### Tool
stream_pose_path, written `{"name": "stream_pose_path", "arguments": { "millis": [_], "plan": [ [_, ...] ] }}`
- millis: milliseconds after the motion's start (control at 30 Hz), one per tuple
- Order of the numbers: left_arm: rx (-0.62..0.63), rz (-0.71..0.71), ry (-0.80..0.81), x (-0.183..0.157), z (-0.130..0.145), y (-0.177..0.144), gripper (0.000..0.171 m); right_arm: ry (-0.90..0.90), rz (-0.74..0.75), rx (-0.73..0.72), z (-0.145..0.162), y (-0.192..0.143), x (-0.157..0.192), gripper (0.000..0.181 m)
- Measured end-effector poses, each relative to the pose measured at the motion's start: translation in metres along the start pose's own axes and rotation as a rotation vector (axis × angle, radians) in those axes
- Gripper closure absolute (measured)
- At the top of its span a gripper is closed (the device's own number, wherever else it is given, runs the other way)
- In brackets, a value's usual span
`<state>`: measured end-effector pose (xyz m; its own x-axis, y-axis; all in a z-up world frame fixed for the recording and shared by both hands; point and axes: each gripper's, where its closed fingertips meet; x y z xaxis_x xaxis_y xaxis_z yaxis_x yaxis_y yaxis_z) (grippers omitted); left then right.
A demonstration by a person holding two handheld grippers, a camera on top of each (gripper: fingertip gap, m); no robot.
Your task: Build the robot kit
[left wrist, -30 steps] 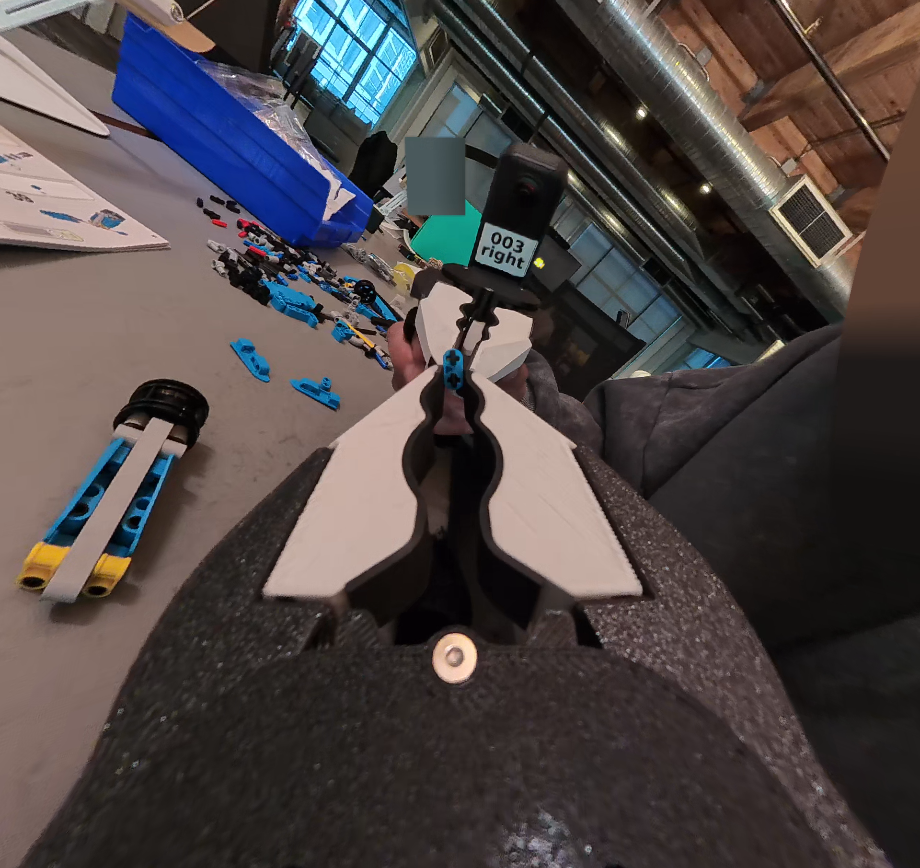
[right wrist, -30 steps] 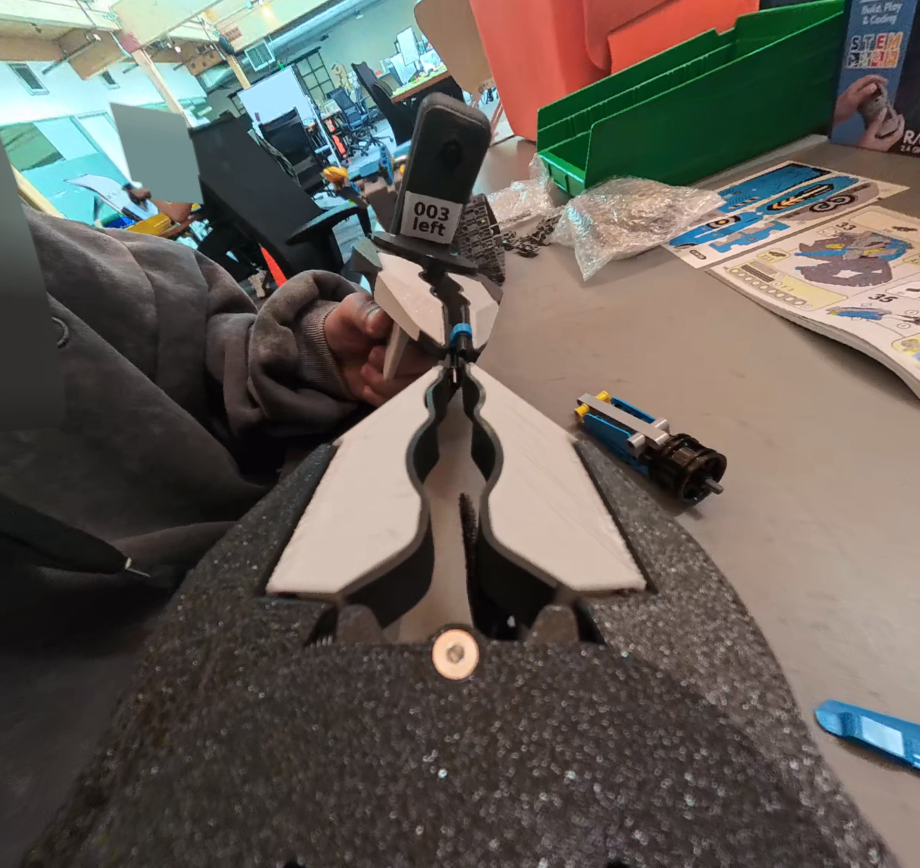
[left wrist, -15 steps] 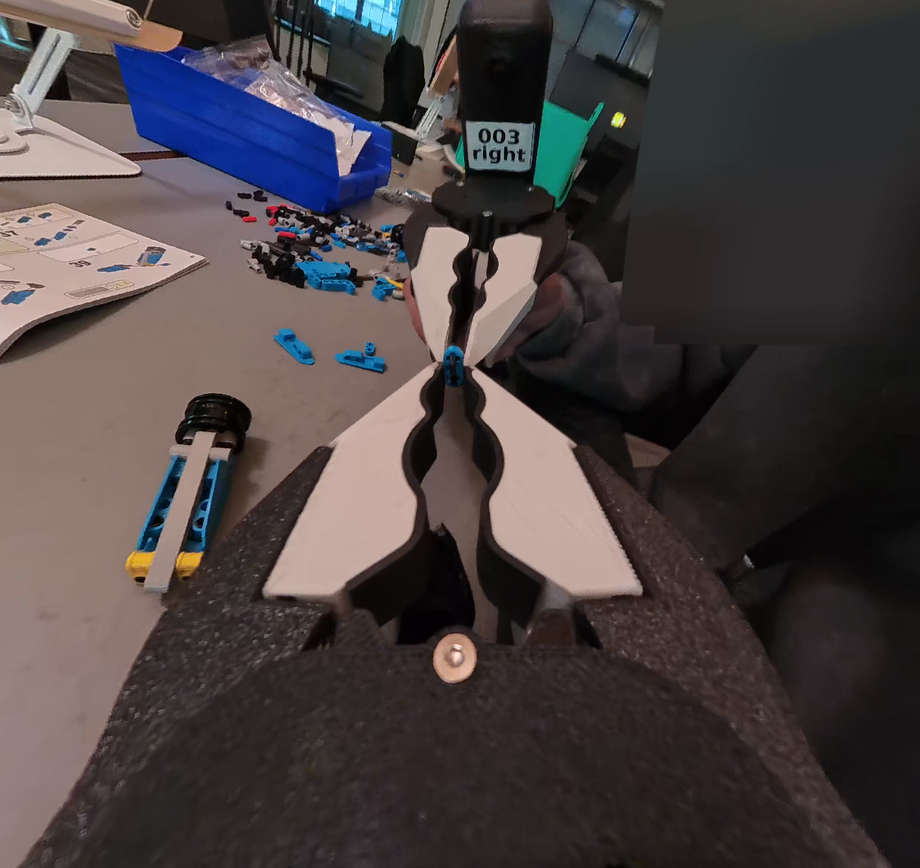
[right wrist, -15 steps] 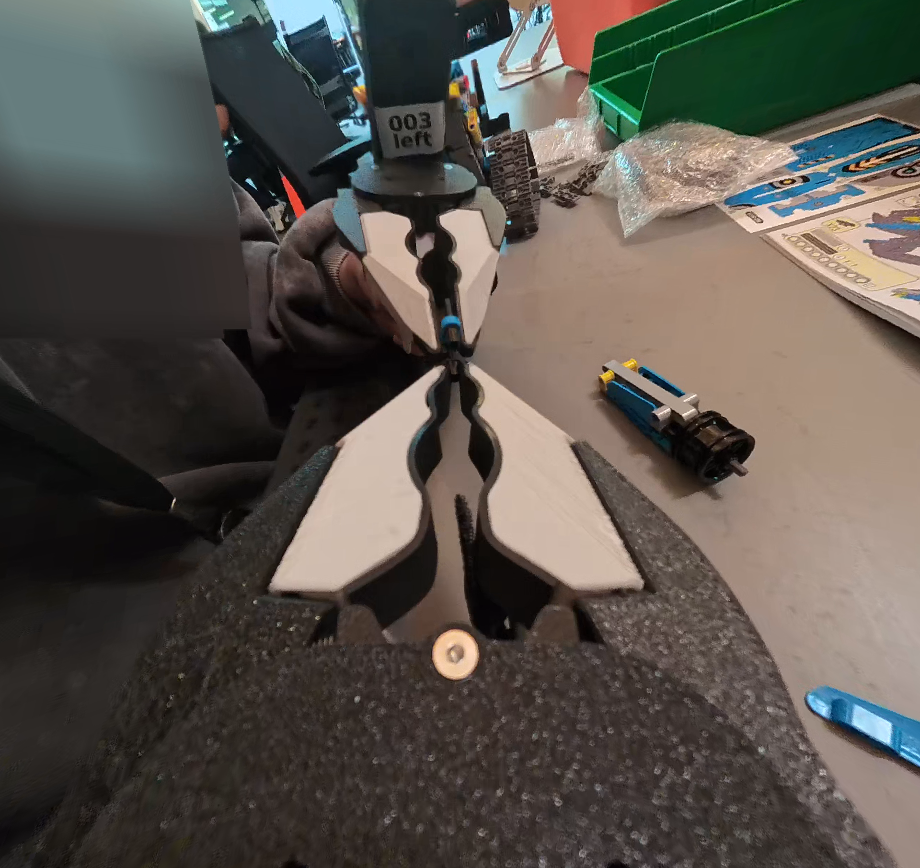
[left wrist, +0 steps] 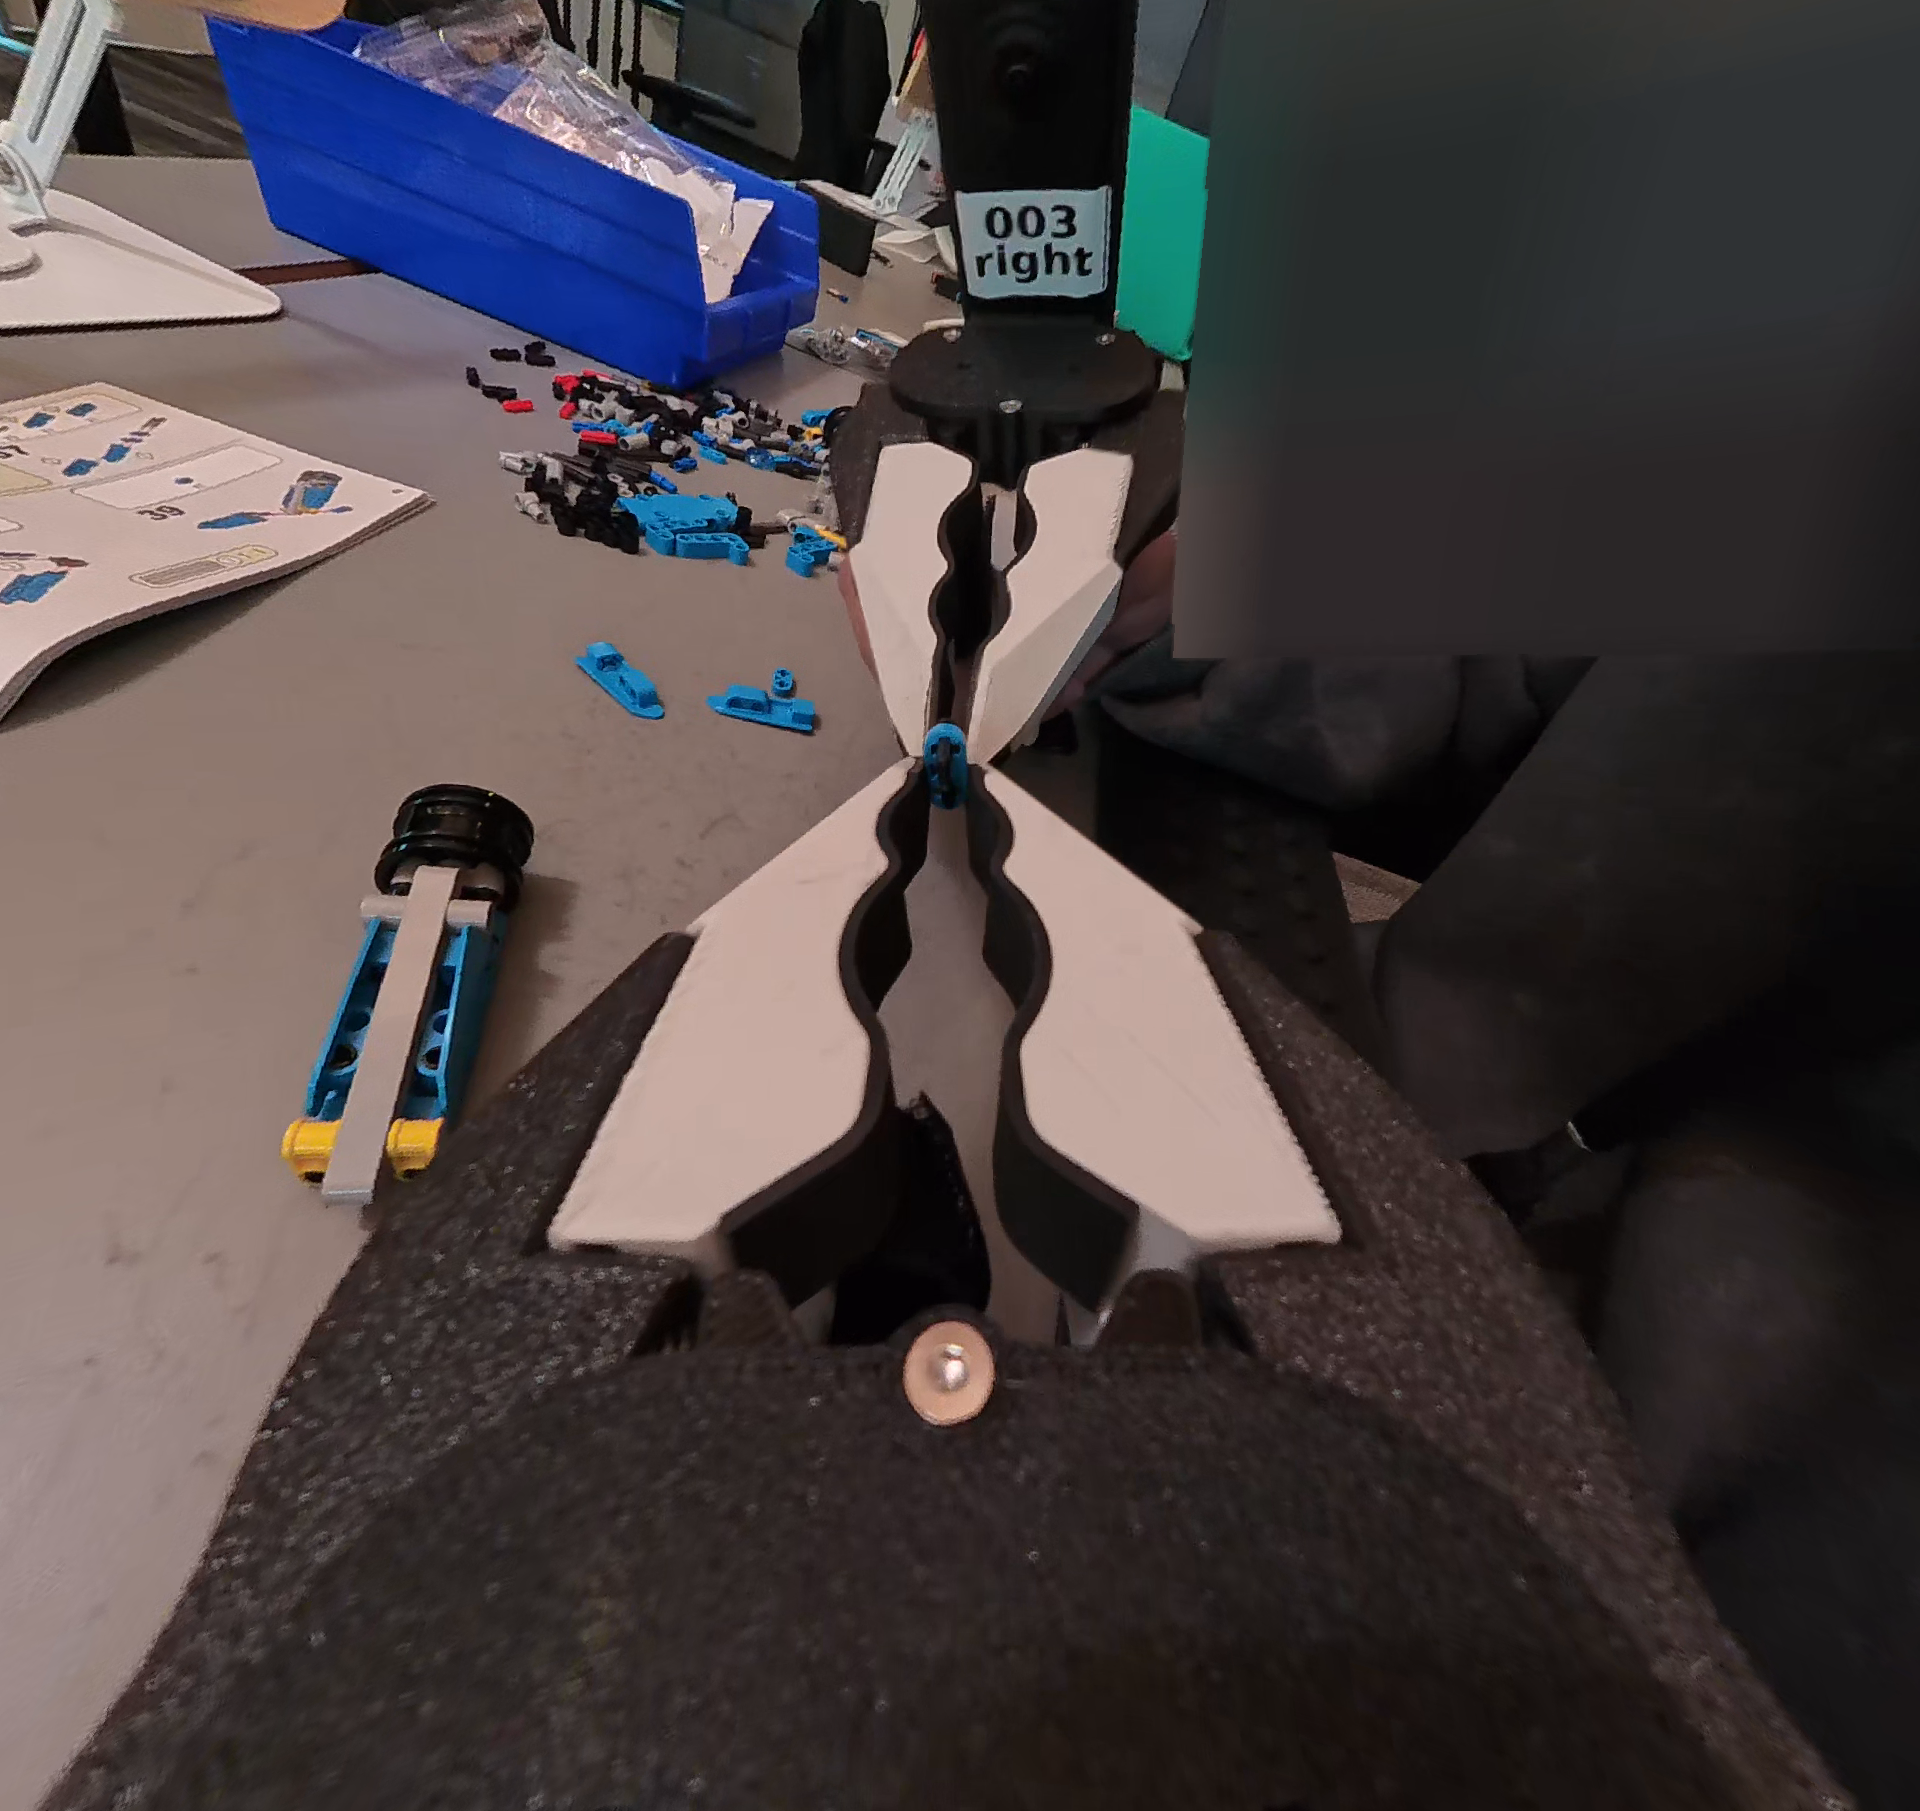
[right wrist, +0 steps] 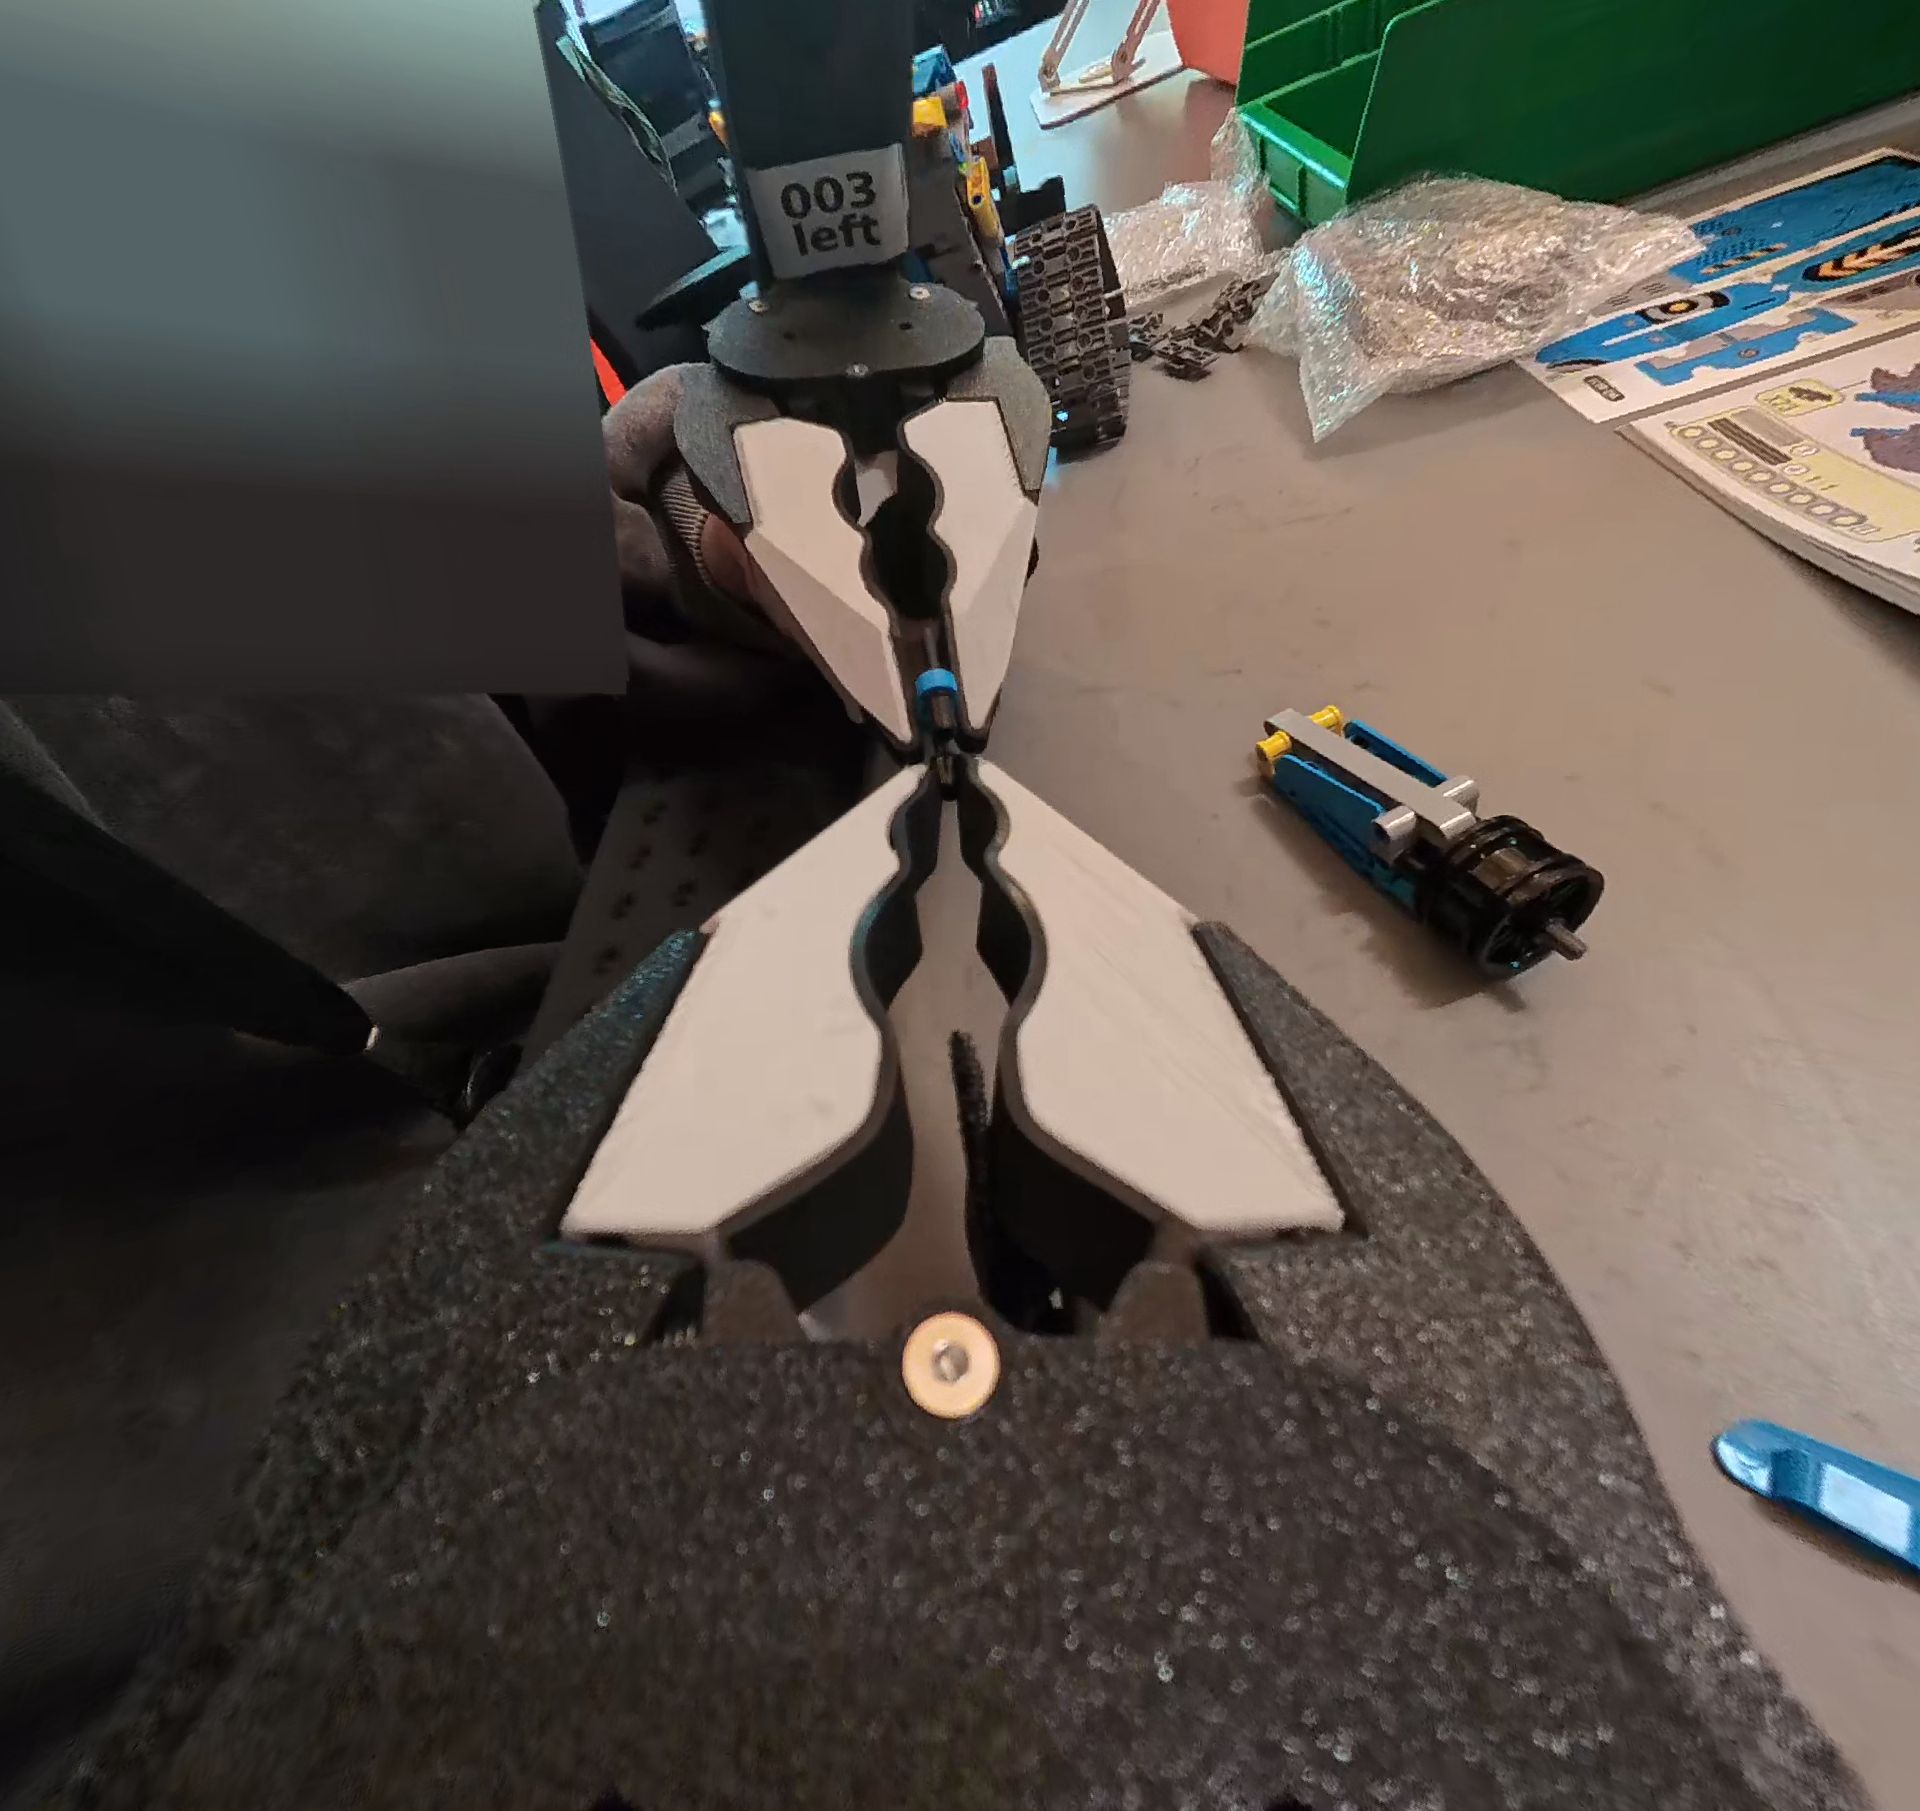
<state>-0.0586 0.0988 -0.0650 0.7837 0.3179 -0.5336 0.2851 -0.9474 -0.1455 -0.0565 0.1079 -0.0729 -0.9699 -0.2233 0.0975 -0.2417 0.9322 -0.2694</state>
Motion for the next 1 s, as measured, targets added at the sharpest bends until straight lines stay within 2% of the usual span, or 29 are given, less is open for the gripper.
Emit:
{"name": "stream_pose_path", "arguments": {
  "millis": [600,800,1000],
  "plan": [
    [-0.084,0.079,-0.085,-0.006,-0.015,-0.003,0.165,0.007,0.008,-0.055,-0.014,0.001,0.001,0.178],
    [-0.084,0.078,-0.108,-0.004,-0.015,-0.006,0.165,-0.026,0.047,-0.034,-0.012,0.0,-0.004,0.174],
    [-0.062,0.067,-0.087,-0.004,-0.011,-0.003,0.165,-0.049,0.045,-0.032,-0.013,-0.002,-0.002,0.176]
  ]
}}
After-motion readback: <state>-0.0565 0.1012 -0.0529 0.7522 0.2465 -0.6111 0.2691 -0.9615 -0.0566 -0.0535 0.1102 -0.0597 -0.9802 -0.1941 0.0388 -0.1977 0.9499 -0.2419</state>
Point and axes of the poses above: each gripper's, where its closed fingertips meet, y out along the fingers, z out of its underside, x = y × z across the jaws, and after that the axes turned 14 degrees about -y, right-handed
